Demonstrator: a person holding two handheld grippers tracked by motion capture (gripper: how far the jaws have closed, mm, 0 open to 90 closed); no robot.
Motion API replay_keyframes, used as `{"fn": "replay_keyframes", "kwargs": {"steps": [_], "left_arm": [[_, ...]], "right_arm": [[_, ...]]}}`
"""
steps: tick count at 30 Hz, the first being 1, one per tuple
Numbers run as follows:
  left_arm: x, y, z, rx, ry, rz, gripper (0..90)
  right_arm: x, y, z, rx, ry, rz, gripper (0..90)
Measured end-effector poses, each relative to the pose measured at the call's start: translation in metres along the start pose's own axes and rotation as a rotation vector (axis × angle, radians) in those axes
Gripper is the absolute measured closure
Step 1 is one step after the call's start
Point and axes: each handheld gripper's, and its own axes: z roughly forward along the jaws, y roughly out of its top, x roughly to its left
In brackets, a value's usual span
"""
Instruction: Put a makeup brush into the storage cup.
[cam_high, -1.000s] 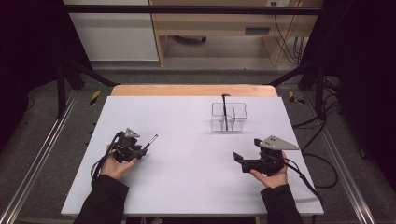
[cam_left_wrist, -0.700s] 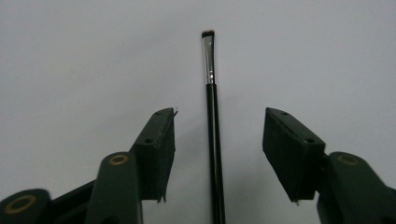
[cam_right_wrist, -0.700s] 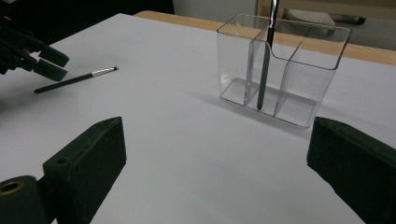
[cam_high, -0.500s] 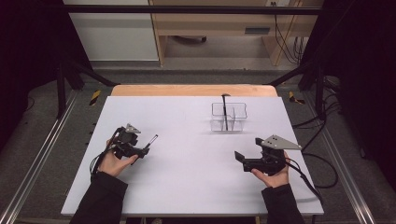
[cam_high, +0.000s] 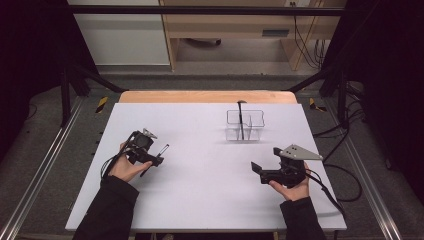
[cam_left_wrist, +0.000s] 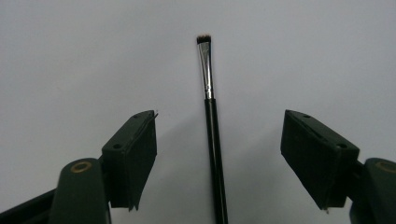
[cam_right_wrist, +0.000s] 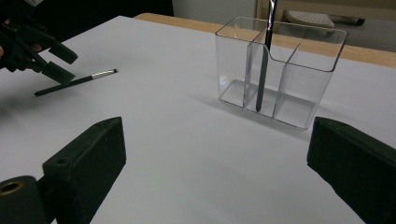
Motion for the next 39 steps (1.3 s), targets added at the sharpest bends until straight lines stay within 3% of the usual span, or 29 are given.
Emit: {"fn": "replay_keyframes", "kwargs": {"steps": [9,17,23,39], "left_arm": [[0.006,0.008,0.01,0.045,0.013,-0.01,27.0],[0.009,0.008,0.018,0.091,-0.018,-0.008,47.0],[0.006,0.007,0.018,0.092,-0.036,-0.002,61.0],[0.001,0.007,0.017,0.107,-0.041,-0.011,79.2]], "right_arm": [[0.0,0.0,0.001,0.002,0.001,0.0,5.0],[0.0,0.0,0.001,0.004,0.002,0.0,5.0],[0.0,0.0,0.001,0.002,0.002,0.002,5.0],[0.0,0.0,0.001,0.006,0.004,0.004,4.9]]}}
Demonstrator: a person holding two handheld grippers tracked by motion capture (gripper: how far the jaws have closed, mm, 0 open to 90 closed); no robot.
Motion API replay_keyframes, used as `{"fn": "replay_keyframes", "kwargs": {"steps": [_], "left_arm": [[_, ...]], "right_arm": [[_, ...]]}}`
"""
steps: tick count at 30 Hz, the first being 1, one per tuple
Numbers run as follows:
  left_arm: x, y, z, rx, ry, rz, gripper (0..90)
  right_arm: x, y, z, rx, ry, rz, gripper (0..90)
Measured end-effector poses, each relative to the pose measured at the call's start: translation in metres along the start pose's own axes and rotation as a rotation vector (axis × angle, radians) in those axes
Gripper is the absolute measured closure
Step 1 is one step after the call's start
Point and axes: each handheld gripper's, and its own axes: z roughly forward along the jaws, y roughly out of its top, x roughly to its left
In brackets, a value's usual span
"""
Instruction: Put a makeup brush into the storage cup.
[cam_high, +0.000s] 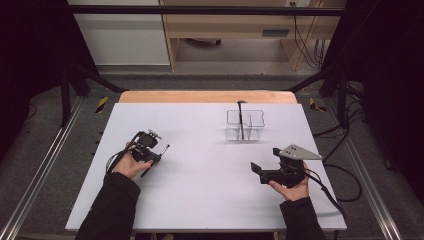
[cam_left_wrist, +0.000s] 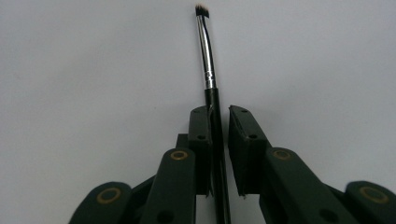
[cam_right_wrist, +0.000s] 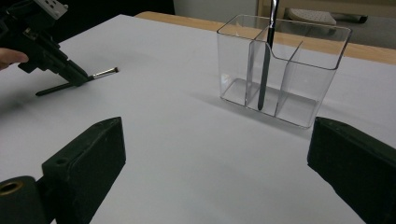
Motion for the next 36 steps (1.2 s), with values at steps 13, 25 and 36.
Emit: {"fn": "replay_keyframes", "kwargs": {"steps": [13,25,36], "left_arm": [[-0.001,0.0,0.0,-0.001,0.001,0.009,82.9],[-0.004,-0.001,-0.002,-0.04,0.016,0.038,83.2],[-0.009,-0.01,-0.029,-0.192,0.022,0.024,83.2]], "right_arm": [[0.0,0.0,0.0,-0.001,0.001,0.003,4.6],[0.0,0.0,0.001,0.002,0.004,0.005,4.7],[0.0,0.0,0.0,-0.002,0.005,0.007,4.7]]}}
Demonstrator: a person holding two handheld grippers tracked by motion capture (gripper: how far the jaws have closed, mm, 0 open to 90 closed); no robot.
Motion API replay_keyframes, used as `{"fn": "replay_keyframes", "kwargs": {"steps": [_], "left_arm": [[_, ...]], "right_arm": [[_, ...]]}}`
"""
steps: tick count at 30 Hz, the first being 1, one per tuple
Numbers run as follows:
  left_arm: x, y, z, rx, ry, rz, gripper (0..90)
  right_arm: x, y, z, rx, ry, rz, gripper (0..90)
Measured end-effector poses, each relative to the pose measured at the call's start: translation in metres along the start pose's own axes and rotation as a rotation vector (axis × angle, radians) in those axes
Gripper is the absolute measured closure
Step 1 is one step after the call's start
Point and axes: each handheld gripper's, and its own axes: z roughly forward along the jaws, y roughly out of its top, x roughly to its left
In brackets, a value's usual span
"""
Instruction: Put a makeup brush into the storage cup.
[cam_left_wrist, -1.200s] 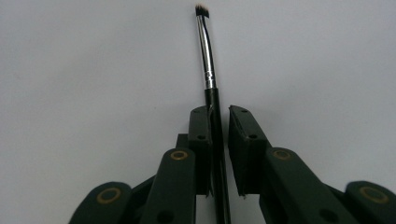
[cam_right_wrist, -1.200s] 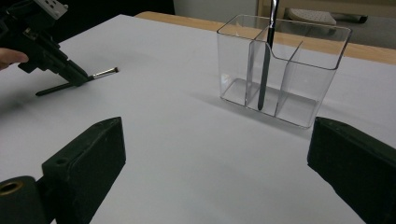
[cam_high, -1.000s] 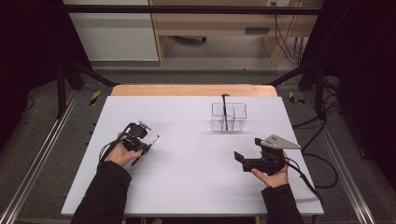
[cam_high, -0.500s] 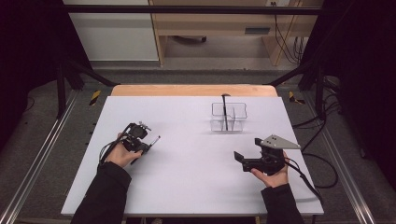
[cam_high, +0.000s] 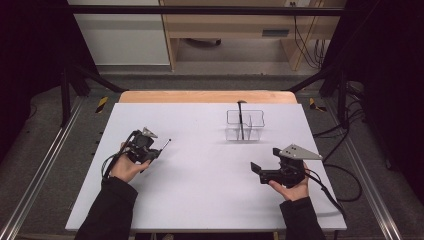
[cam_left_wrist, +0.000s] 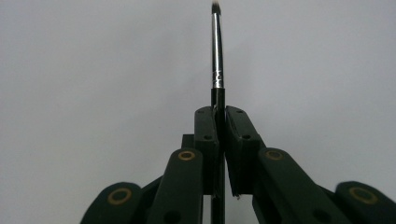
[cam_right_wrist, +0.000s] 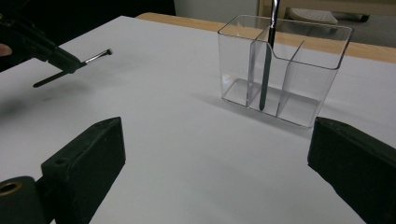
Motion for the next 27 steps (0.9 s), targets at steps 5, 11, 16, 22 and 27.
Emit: {"fn": "replay_keyframes", "kwargs": {"steps": [5,11,16,22,27], "left_arm": [[-0.006,-0.003,-0.007,-0.042,-0.005,-0.001,83.2],[-0.017,-0.003,-0.019,-0.11,-0.011,0.007,83.2],[-0.025,-0.004,-0.027,-0.159,-0.012,0.011,83.2],[-0.03,-0.009,-0.033,-0.208,-0.013,-0.005,83.2],[-0.035,-0.01,-0.038,-0.247,-0.013,-0.012,83.2]], "right_arm": [[0.0,0.0,0.0,-0.001,0.002,0.001,4.7],[0.001,0.001,-0.001,-0.009,0.006,0.005,4.8],[0.003,0.001,-0.001,-0.015,0.013,0.009,4.8],[0.003,0.001,-0.001,-0.018,0.016,0.016,4.6],[0.004,0.002,-0.001,-0.026,0.018,0.019,4.3]]}}
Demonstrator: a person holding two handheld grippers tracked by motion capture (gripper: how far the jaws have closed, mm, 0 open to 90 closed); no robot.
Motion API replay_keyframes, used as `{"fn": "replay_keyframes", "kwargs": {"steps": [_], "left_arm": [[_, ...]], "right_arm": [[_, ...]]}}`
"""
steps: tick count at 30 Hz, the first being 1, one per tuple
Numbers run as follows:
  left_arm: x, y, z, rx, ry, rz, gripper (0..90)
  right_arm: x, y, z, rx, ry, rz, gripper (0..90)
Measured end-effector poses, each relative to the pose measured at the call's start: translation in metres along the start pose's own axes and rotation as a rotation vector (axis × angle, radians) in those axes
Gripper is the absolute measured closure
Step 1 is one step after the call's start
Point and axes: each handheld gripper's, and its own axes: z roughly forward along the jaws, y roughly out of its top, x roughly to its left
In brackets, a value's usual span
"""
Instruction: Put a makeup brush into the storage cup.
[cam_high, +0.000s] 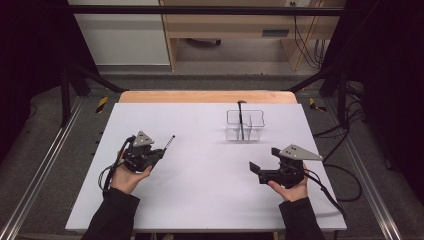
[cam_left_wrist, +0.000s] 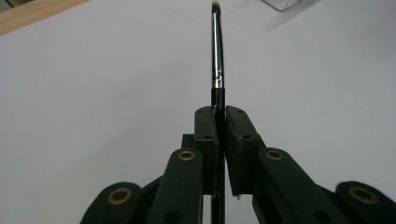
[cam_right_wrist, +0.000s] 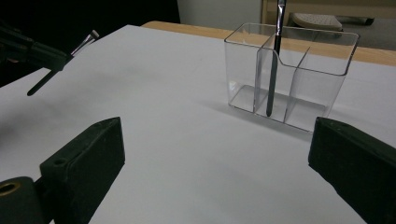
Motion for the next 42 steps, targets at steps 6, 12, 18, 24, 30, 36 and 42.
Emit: {"fn": "replay_keyframes", "kwargs": {"steps": [6,12,18,24,30,36,42], "left_arm": [[-0.007,-0.003,-0.004,-0.047,-0.001,-0.014,83.2],[-0.013,-0.006,-0.01,-0.088,0.0,-0.028,83.2],[-0.021,-0.005,-0.012,-0.119,0.002,-0.032,83.2],[-0.03,-0.003,-0.013,-0.149,0.009,-0.033,83.2],[-0.037,-0.001,-0.01,-0.17,0.011,-0.03,83.2],[-0.045,0.004,-0.007,-0.191,0.005,-0.034,83.2],[-0.052,0.008,-0.008,-0.218,-0.005,-0.039,83.2]], "right_arm": [[0.001,0.0,0.0,-0.003,0.006,0.004,3.8],[0.002,0.0,0.0,-0.011,0.01,0.02,3.5],[0.003,0.001,0.0,-0.022,0.003,0.035,3.8],[0.005,0.004,0.001,-0.034,-0.004,0.045,5.1],[0.009,0.006,0.006,-0.035,-0.009,0.052,6.1],[0.014,0.01,0.012,-0.04,0.0,0.06,5.8],[0.019,0.019,0.014,-0.072,0.015,0.072,5.4]]}}
